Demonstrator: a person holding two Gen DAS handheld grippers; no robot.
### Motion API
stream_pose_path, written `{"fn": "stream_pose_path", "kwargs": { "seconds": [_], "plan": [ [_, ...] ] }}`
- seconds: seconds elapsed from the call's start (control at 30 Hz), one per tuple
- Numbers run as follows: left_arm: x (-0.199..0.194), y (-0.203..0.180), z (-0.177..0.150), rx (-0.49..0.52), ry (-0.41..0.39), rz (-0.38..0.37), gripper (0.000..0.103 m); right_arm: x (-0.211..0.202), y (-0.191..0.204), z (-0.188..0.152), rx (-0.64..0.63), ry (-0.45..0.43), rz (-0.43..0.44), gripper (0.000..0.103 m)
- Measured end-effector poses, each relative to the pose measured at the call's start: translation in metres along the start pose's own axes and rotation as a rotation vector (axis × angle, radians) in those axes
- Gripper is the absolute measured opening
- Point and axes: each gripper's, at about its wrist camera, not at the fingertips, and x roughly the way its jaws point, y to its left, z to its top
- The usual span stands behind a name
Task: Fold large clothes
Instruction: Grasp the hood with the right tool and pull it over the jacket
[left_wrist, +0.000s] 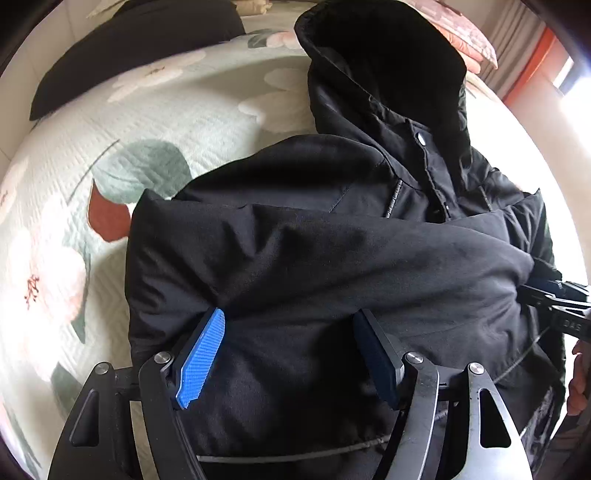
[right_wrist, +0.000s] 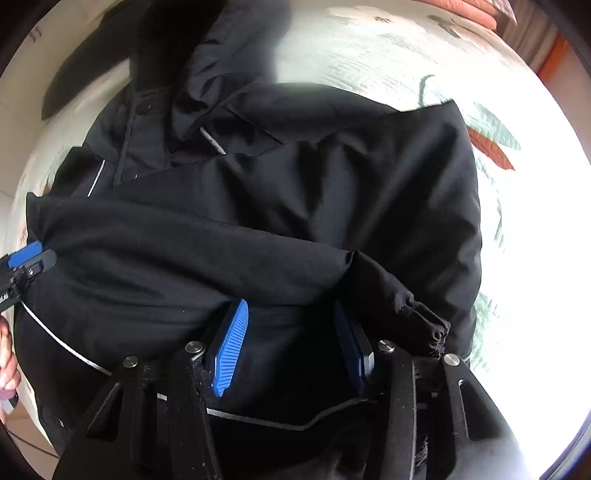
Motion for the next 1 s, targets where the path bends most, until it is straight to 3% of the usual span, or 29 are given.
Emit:
{"fn": "stream_pose_path", "kwargs": {
  "seconds": [0.07, 0.13, 0.23, 0.33, 0.43, 0.57, 0.7, 0.77, 0.87, 0.9, 0.93, 0.97, 1.0],
  "plan": [
    [-0.005, -0.003, 0.005, 0.006, 0.018, 0.015, 0.074, -0.006, 0.003, 0.005, -0.008, 0.017, 0.005, 0.049],
    [-0.027, -0.003, 0.013, 0.021, 0.001, -0.033, 0.074, -0.016, 0.013, 0.017, -0.004, 0.021, 0.032, 0.050],
    [-0.064, -0.002, 0.041, 0.051, -0.105, -0.075, 0.074, -0.056, 0.006, 0.041, -0.003, -0.071, 0.062, 0.052],
    [-0.072, -0.001, 0.085, 0.066, -0.164, -0.077, 0.074, -0.082, 0.008, 0.085, -0.004, -0.176, 0.065, 0.055],
    [-0.054, -0.001, 0.144, 0.069, -0.194, -0.059, 0.074, -0.089, 0.007, 0.136, -0.017, -0.248, 0.059, 0.055],
    [-0.025, 0.007, 0.202, 0.008, -0.183, -0.099, 0.074, -0.081, 0.016, 0.200, 0.002, -0.319, 0.078, 0.055],
    [0.011, 0.016, 0.246, -0.083, -0.161, -0.202, 0.074, -0.059, 0.020, 0.239, 0.041, -0.318, 0.112, 0.055],
    [0.031, 0.010, 0.259, -0.083, -0.148, -0.183, 0.074, -0.047, 0.026, 0.257, 0.047, -0.307, 0.106, 0.055],
    [0.058, 0.000, 0.276, -0.070, -0.136, -0.149, 0.071, -0.015, 0.025, 0.252, 0.039, -0.290, 0.092, 0.055],
    [0.066, 0.000, 0.281, -0.071, -0.130, -0.144, 0.064, 0.000, 0.021, 0.253, 0.033, -0.283, 0.070, 0.055],
    [0.075, 0.001, 0.284, -0.077, -0.113, -0.146, 0.040, 0.009, 0.023, 0.256, 0.031, -0.275, 0.041, 0.055],
    [0.082, 0.000, 0.290, -0.081, -0.098, -0.150, 0.008, 0.021, 0.025, 0.256, 0.035, -0.265, 0.013, 0.055],
    [0.089, 0.003, 0.292, -0.087, -0.081, -0.134, 0.009, 0.027, 0.020, 0.256, 0.043, -0.255, -0.007, 0.053]
  ]
}}
